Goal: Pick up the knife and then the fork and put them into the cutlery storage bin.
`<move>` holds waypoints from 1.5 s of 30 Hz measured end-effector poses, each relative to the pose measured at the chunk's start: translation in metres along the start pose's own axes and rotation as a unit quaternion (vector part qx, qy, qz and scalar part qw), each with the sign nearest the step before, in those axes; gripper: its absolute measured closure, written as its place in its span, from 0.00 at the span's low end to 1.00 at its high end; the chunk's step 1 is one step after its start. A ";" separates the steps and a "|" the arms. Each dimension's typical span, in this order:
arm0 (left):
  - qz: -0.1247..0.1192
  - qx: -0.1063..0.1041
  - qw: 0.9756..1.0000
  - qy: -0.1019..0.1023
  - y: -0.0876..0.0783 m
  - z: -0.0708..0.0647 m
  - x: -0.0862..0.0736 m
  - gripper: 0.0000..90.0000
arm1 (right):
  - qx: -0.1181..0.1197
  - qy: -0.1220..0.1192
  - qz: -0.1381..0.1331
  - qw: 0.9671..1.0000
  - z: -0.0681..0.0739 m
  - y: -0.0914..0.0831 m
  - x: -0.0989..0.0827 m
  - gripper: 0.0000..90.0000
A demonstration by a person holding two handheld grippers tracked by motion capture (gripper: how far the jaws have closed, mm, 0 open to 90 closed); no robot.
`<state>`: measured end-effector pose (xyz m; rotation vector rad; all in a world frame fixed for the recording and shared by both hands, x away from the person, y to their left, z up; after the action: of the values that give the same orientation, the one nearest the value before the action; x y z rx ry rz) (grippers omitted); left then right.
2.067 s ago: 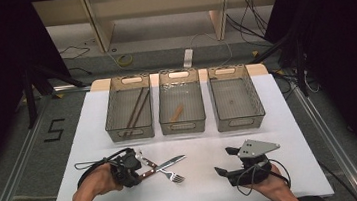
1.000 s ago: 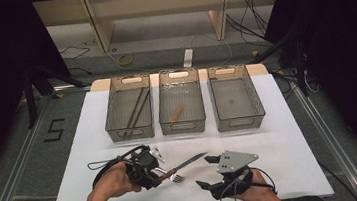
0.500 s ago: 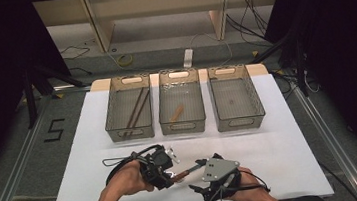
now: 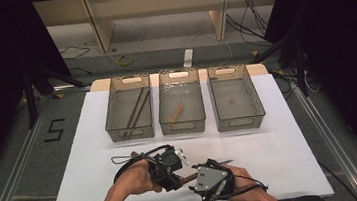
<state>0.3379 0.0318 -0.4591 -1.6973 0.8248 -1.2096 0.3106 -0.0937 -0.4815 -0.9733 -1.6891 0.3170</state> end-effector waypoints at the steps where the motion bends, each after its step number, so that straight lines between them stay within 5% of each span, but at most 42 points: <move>1: -0.001 -0.002 1.000 0.001 0.000 -0.001 0.001 0.83 | -0.001 -0.001 0.000 1.000 0.000 0.001 0.000 0.49; 13: -0.002 -0.009 1.000 0.003 0.000 -0.004 0.002 0.83 | -0.012 -0.047 0.018 0.999 0.002 0.003 -0.003 0.72; 22: -0.014 -0.001 1.000 0.017 -0.002 -0.002 0.003 0.81 | -0.012 -0.126 0.040 0.991 0.004 0.003 -0.009 0.83; 24: -0.032 0.000 0.999 0.003 -0.005 0.000 0.005 0.79 | -0.004 -0.130 0.048 0.990 0.007 0.005 -0.011 0.86; 27: -0.039 0.008 0.999 0.007 -0.008 0.003 0.004 0.77 | -0.003 -0.118 0.045 0.992 0.008 0.005 -0.009 0.87; 31: -0.047 0.032 0.998 -0.008 -0.012 0.009 0.003 0.58 | -0.008 -0.112 0.044 0.993 0.005 0.003 -0.010 0.87; 36: -0.082 0.053 0.995 -0.029 -0.022 0.020 -0.002 0.41 | -0.010 -0.110 0.048 0.993 0.001 0.000 -0.011 0.87; 42: -0.156 0.082 0.983 -0.043 -0.040 0.033 -0.008 0.33 | -0.026 -0.078 0.043 0.996 -0.013 -0.010 -0.013 0.87; 45: -0.182 0.093 0.977 -0.061 -0.046 0.040 -0.014 0.31 | -0.036 -0.044 0.039 0.998 -0.025 -0.016 -0.016 0.87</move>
<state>0.3734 0.0736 -0.4280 -1.7939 0.3202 -1.3611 0.3270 -0.1217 -0.4727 -1.0949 -1.7552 0.3577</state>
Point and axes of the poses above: each handheld gripper's, and its own axes: y roughly forward along the jaws, x roughly out of its top, z roughly to its left, the point moved 5 cm from there along y, roughly forward along the jaws, and after that the axes turned 3 degrees about -z, right-handed, at the moved point
